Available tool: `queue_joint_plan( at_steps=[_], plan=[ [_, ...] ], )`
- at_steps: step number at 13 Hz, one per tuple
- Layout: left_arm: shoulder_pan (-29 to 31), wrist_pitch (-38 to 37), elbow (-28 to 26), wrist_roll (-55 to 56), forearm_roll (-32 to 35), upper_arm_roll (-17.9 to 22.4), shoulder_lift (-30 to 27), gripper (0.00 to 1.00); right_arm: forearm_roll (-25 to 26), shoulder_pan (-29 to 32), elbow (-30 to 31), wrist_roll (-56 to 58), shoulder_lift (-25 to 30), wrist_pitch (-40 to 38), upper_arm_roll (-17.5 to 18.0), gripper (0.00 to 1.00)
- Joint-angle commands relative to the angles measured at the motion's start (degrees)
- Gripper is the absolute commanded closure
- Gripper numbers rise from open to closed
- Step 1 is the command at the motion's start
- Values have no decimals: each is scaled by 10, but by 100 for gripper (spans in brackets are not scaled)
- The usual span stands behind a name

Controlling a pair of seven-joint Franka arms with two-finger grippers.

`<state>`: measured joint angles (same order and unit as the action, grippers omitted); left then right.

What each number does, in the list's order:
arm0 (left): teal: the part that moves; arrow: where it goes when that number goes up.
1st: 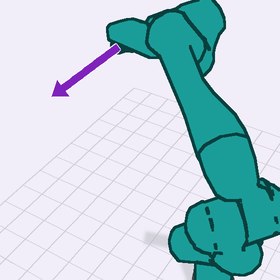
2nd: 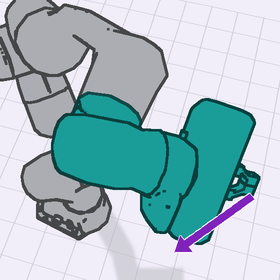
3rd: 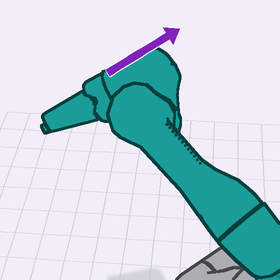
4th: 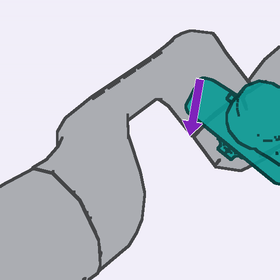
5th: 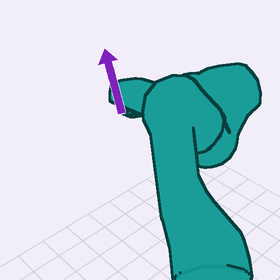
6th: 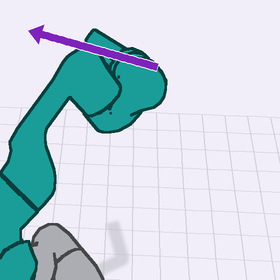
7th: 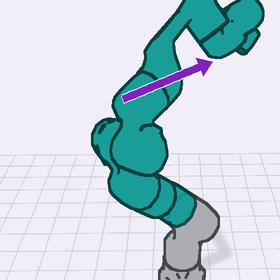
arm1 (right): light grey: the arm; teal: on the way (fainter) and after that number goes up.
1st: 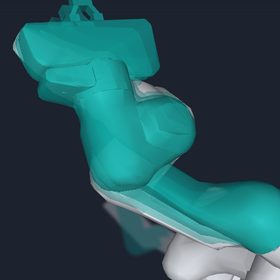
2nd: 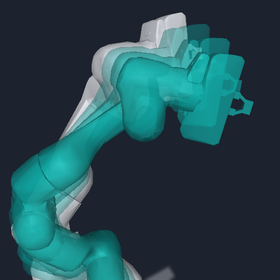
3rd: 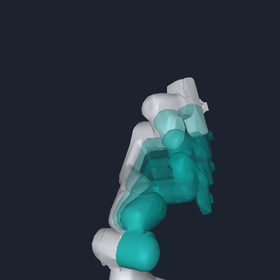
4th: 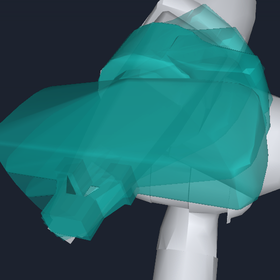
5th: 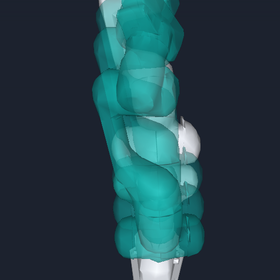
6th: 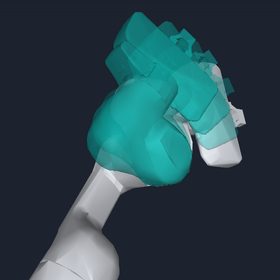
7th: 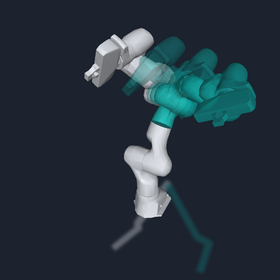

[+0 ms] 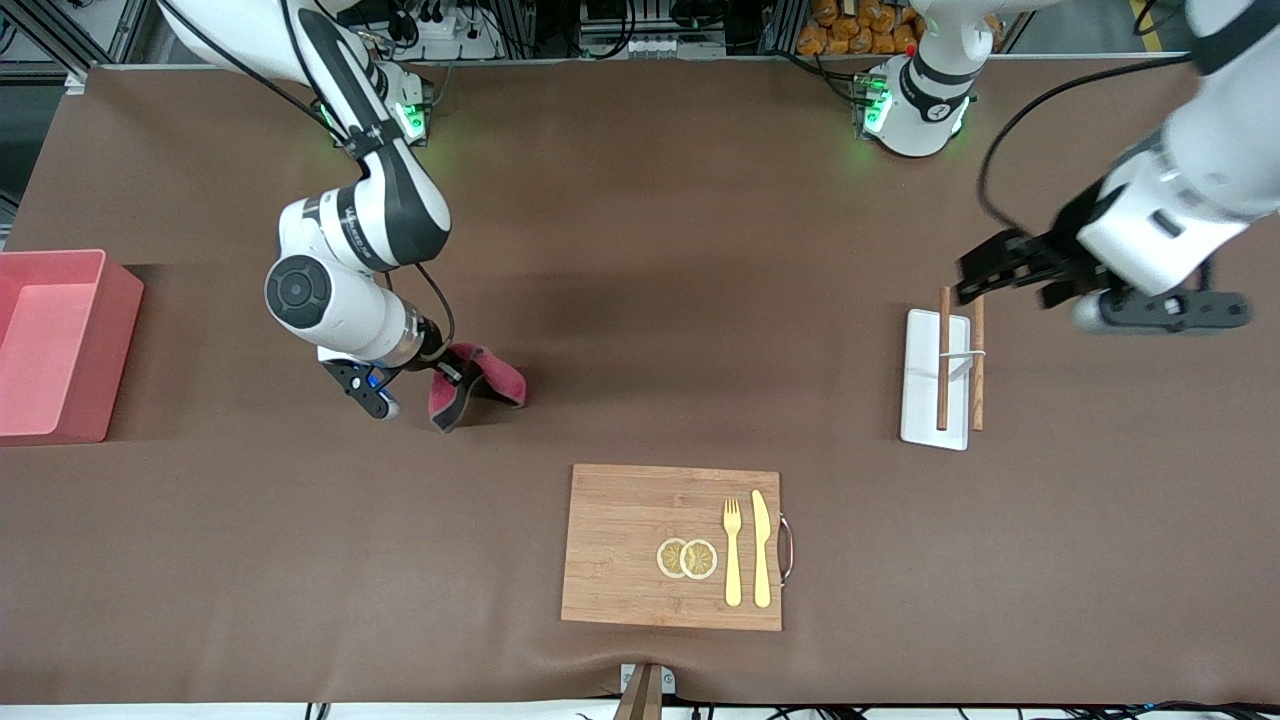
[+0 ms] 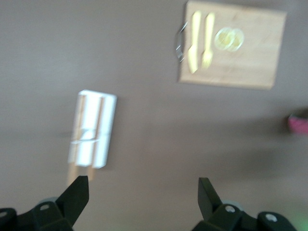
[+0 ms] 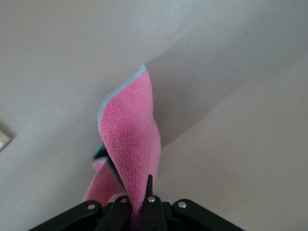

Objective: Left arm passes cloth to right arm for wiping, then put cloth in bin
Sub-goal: 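Release the cloth from the left gripper and withdraw it upward, then wipe the table with the cloth held in the right gripper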

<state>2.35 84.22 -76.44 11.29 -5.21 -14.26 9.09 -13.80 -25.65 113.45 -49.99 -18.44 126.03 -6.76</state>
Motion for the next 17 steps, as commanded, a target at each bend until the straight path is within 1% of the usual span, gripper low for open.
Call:
queue_joint_plan(
  at_steps=[1,2,3,5,6,7,9,10,11,13,14,16,17],
  plan=[
    [-68,-59,-29,-44,9,104,-46,0,19,77,68,147,11,60,4,100],
    [-82,-66,-39,-52,9,129,-61,0,19,112,82,221,11,72,3,100],
    [-87,-71,-50,-53,10,141,-76,0,22,146,82,284,12,70,3,100],
    [-91,-74,-60,-53,10,148,-100,0,49,241,78,450,13,69,3,100],
    [-96,-75,-59,-53,10,150,-101,0,72,278,72,510,12,72,3,100],
    [-105,-78,-60,-53,17,158,-102,0,107,311,58,554,11,72,3,100],
    [-125,-81,-63,-88,89,163,-112,0,180,372,29,644,10,71,3,100],
    [-124,-81,-63,-113,93,163,-112,0,192,393,13,701,11,68,3,100],
    [-119,-81,-63,-127,92,163,-112,0,192,406,-1,744,15,66,3,100],
    [-119,-83,-65,-133,93,161,-111,0,194,409,-14,750,21,28,3,100],
    [-118,-84,-64,-133,93,160,-108,0,193,408,-12,734,17,21,4,100],
    [-118,-83,-64,-133,90,159,-104,0,183,398,2,702,-2,34,8,100],
    [-120,-79,-64,-132,87,159,-102,0,167,383,14,686,-6,54,8,100]
  ],
)
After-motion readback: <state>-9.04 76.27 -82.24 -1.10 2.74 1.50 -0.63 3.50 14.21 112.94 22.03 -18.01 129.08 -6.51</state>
